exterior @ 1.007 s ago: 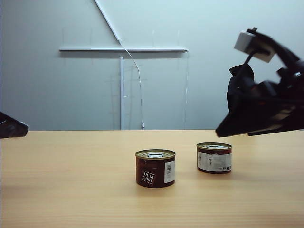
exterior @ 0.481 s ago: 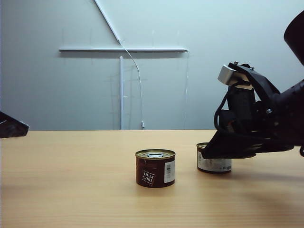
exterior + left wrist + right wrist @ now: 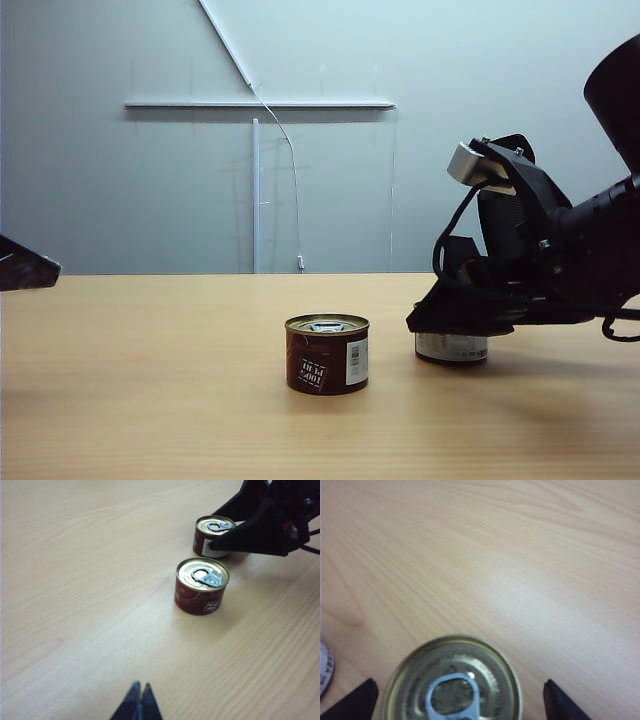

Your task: Stack a can of tomatoes on the right onto the can of tomatoes on the left.

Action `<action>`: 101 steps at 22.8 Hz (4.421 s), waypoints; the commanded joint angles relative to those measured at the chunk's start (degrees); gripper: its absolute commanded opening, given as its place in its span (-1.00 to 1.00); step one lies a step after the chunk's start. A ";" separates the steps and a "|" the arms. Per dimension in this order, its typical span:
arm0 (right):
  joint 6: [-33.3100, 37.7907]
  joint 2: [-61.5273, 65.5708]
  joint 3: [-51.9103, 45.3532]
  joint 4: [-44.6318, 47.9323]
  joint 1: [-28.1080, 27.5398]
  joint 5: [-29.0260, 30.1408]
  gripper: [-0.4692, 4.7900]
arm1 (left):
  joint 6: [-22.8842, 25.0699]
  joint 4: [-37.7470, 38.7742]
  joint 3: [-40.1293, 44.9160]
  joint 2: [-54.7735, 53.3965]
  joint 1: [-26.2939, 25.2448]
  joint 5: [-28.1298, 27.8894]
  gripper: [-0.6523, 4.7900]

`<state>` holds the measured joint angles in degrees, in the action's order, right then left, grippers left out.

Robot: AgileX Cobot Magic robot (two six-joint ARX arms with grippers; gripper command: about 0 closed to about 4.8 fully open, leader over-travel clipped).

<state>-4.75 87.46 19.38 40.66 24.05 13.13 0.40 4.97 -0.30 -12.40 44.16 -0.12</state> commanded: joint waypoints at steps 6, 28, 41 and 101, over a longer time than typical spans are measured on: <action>0.28 -0.04 0.17 1.70 0.04 0.81 -0.25 | 0.00 -0.79 -0.20 -0.04 0.04 0.13 -0.77; 7.28 -1.46 5.53 0.11 16.02 0.72 -0.26 | 0.00 -0.79 -0.20 -0.02 0.04 0.13 -0.77; 7.04 -1.49 5.53 -1.84 16.00 -2.14 0.29 | 0.00 -0.79 -0.20 -0.02 0.04 0.13 -0.77; 0.11 -70.03 5.70 -45.57 -1.11 -23.69 -0.82 | 0.00 -0.94 -0.22 12.07 -42.80 0.33 -0.77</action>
<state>-4.34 18.33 24.91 -3.77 25.47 -15.84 0.38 4.51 -0.30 -0.32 1.39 0.01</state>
